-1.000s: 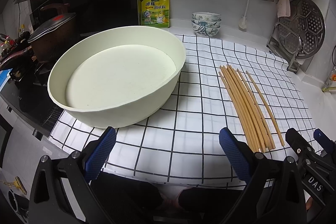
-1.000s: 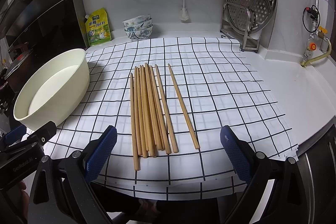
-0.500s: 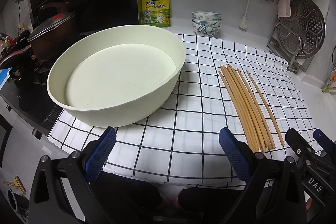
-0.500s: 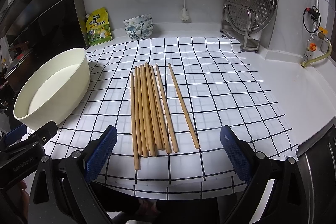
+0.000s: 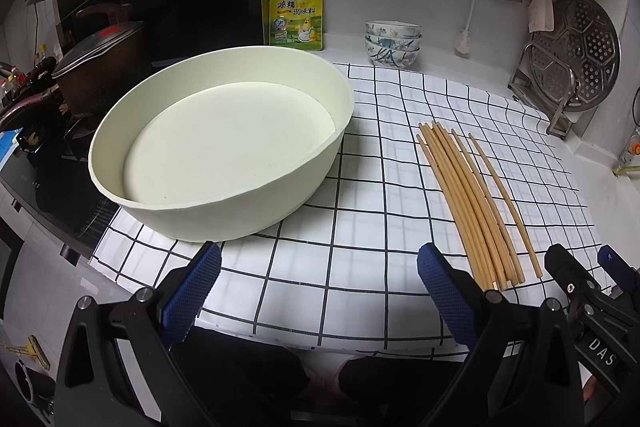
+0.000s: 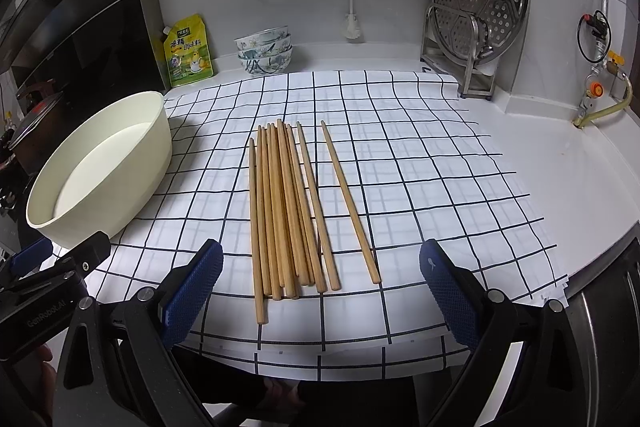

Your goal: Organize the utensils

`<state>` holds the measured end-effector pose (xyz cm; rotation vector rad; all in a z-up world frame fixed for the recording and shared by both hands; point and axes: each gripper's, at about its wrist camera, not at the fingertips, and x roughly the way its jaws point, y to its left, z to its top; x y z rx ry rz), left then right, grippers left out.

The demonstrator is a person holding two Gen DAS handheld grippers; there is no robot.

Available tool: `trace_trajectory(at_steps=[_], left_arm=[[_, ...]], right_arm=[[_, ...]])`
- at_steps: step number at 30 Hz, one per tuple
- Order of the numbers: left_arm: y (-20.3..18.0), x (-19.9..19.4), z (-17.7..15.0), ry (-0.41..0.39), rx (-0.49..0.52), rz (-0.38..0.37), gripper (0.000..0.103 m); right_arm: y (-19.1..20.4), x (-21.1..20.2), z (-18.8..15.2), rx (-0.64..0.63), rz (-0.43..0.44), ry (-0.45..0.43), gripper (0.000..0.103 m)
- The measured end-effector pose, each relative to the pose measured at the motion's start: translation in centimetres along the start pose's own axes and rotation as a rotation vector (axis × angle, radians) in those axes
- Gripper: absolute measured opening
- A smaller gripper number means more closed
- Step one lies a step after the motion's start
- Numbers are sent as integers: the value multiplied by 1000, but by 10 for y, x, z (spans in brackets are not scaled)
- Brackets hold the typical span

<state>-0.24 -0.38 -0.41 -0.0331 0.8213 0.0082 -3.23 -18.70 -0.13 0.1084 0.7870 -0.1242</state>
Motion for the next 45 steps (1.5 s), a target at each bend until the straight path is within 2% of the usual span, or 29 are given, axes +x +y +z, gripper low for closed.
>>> trace_trajectory(at_steps=[4, 11, 18, 23, 29, 39, 45], left_arm=[[-4, 4, -2, 6, 9, -7, 97], [-21, 16, -2, 22, 25, -20, 97], [-49, 38, 5, 69, 64, -45, 97], [-67, 59, 14, 110, 67, -54, 97], [-79, 87, 22, 178, 47, -54, 97], [-82, 102, 22, 203, 29, -25, 97], [-84, 110, 20, 232, 24, -28, 97]], right_arm=[[-6, 0, 1, 16, 17, -4, 94], [-36, 12, 11, 17, -5, 19, 94], [-63, 49, 25, -23, -9, 86, 94], [-62, 85, 36, -113, -25, 137, 94], [-62, 122, 45, -157, 8, 213, 94], [-55, 146, 48, -241, 23, 237, 94], [-75, 148, 49, -185, 27, 244, 94]])
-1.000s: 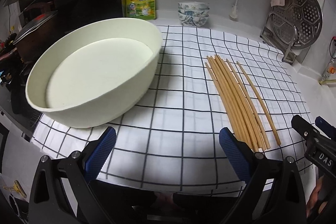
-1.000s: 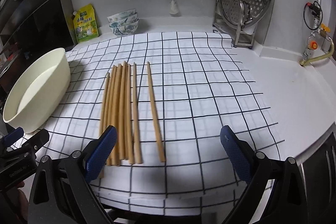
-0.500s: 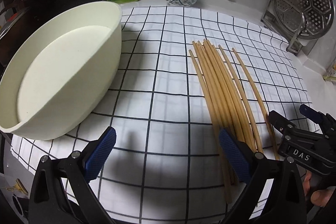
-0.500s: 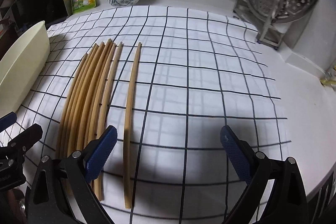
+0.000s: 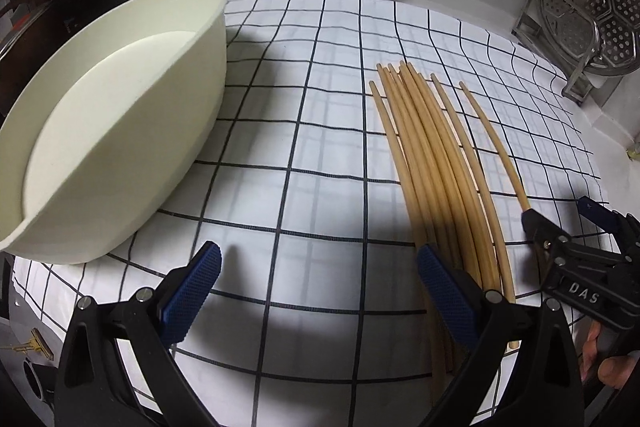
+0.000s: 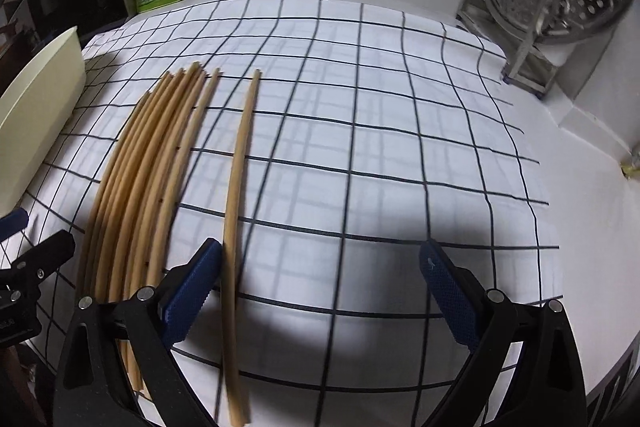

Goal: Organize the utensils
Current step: 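Lower the right gripper onto one wooden chopstick and close while the left gripper grasps another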

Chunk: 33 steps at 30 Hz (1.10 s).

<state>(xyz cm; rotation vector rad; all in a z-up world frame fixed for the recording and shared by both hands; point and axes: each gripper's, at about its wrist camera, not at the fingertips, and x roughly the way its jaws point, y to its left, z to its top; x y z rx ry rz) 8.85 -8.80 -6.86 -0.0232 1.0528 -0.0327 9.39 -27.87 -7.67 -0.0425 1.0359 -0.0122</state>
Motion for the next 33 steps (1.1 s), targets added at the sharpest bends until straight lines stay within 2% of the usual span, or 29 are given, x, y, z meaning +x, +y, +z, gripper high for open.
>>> trace_trajectory(at_steps=[5, 15, 21, 23, 24, 25, 26, 27, 28, 29, 31, 33], left_arm=[[-8, 2, 3, -6, 15, 6, 97], [-13, 8, 0, -22, 61, 77, 97], [-10, 12, 3, -11, 37, 54, 96], [-12, 12, 4, -19, 38, 37, 83], [-14, 11, 5, -22, 41, 35, 79], [-15, 10, 5, -25, 46, 25, 68], [-17, 9, 5, -25, 51, 11, 59], [-19, 8, 5, -25, 55, 7, 54], [-21, 6, 6, -26, 58, 0, 40], [-22, 5, 5, -25, 60, -6, 27], [-24, 3, 5, -18, 60, -26, 8], [-24, 3, 3, -16, 59, -43, 7]], right_arm=[[-11, 0, -2, 27, 10, 4, 94], [-9, -1, -4, 13, 8, -13, 94], [-1, -2, -3, -18, 3, -38, 93], [1, -3, -3, -33, 13, -45, 88], [2, -4, -3, -38, 40, -47, 80], [2, -4, -3, -38, 67, -46, 71], [3, -5, -3, -43, 83, -47, 68], [5, -7, -4, -59, 91, -52, 59], [7, -8, -4, -70, 98, -56, 49], [11, -9, -5, -83, 102, -58, 44], [16, -12, -6, -98, 108, -61, 19], [21, -13, -7, -107, 104, -62, 7]])
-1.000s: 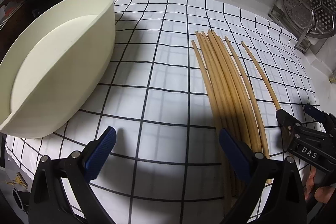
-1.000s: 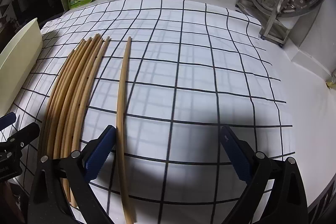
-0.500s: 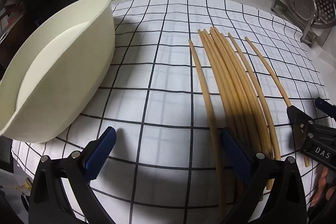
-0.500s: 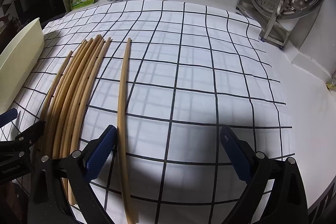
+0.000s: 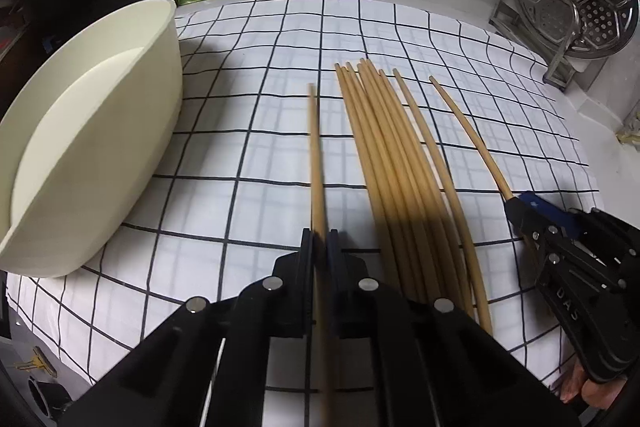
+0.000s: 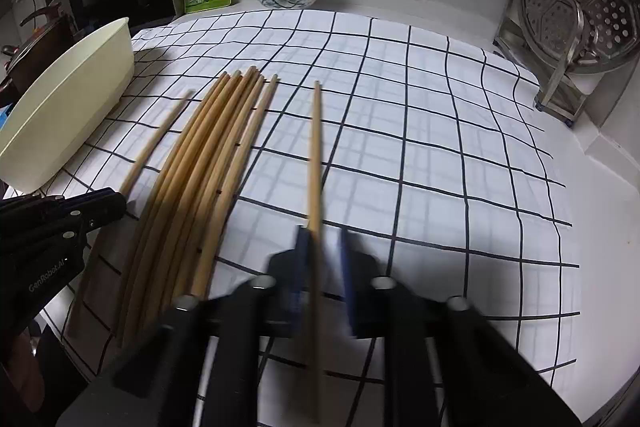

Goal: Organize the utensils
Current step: 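Lower the right gripper onto one wooden chopstick and close while the left gripper grasps another, then carry the right gripper's chopstick into the cream basin and open while the left gripper releases its own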

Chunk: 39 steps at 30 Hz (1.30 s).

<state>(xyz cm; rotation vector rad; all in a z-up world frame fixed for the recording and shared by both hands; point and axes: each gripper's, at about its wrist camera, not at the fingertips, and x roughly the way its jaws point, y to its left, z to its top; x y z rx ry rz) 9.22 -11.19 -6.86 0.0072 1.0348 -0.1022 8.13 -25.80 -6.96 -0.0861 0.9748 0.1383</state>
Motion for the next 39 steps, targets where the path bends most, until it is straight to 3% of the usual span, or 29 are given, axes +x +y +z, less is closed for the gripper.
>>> trace_trajectory(at_steps=[6, 13, 18, 21, 27, 34, 39], left_arm=[[2, -10, -1, 8, 20, -56, 7], [22, -55, 24, -79, 28, -118, 7], [64, -89, 48, -158, 3, -118, 7], [104, -102, 57, -200, -32, -70, 7], [179, -98, 65, -211, -71, 49, 7], [243, -68, 73, -152, -134, 68, 7], [264, -43, 73, -106, -148, 42, 7]], right_arm=[[-7, -5, 1, 77, 62, -1, 6], [11, -38, 24, 136, 125, -89, 6], [50, -63, 65, 106, 196, -164, 6], [83, -65, 93, 72, 257, -183, 6], [164, -35, 139, -8, 355, -132, 6], [243, 11, 163, -59, 405, -37, 6], [265, 36, 160, -75, 380, 37, 6]])
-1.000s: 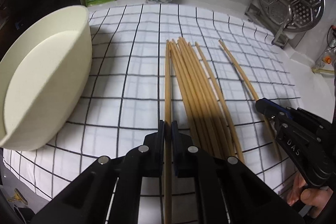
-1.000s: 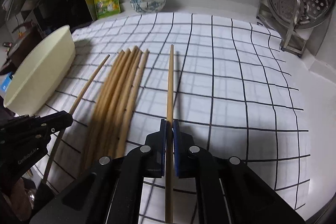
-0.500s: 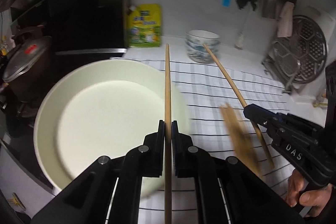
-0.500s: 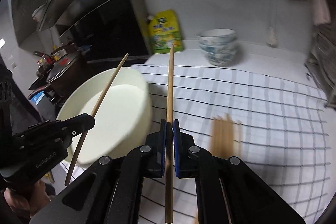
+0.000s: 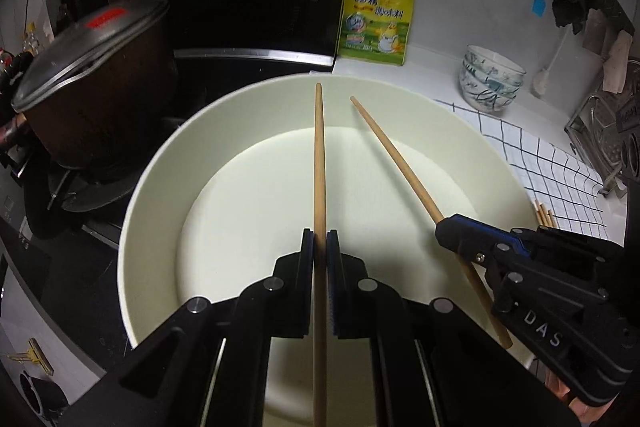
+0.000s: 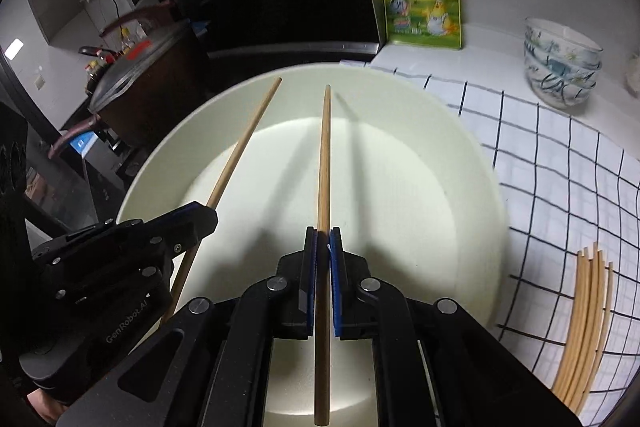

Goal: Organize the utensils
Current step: 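Carry the right gripper's chopstick into the cream basin and open while the left gripper releases its own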

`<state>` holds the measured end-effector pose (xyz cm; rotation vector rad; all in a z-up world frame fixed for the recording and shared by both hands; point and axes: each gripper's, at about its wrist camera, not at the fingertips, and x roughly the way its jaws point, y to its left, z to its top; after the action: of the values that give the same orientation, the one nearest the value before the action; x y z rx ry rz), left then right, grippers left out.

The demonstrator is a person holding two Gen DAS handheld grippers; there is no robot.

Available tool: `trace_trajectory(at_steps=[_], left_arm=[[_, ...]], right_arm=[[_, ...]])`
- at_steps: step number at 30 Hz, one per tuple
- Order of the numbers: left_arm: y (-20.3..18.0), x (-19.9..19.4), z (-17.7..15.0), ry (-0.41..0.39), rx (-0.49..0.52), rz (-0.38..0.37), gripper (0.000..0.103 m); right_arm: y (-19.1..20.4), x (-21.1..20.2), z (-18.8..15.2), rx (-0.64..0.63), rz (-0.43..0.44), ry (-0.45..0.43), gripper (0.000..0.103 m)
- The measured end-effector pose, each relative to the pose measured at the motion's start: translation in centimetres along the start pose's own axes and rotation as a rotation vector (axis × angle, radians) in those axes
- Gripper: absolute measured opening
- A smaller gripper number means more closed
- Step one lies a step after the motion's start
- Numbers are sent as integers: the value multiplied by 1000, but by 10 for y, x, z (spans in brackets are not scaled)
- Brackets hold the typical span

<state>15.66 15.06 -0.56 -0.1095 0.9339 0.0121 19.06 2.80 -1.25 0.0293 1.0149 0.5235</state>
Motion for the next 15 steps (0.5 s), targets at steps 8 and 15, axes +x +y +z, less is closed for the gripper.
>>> trace_trajectory(at_steps=[8, 15], left_arm=[[10, 14, -2, 23, -16, -1, 8], [16, 9, -4, 24, -50, 13, 23]], right_arm=[[-3, 12, -6, 20, -16, 42, 6], [-4, -1, -4, 21, -38, 5, 20]])
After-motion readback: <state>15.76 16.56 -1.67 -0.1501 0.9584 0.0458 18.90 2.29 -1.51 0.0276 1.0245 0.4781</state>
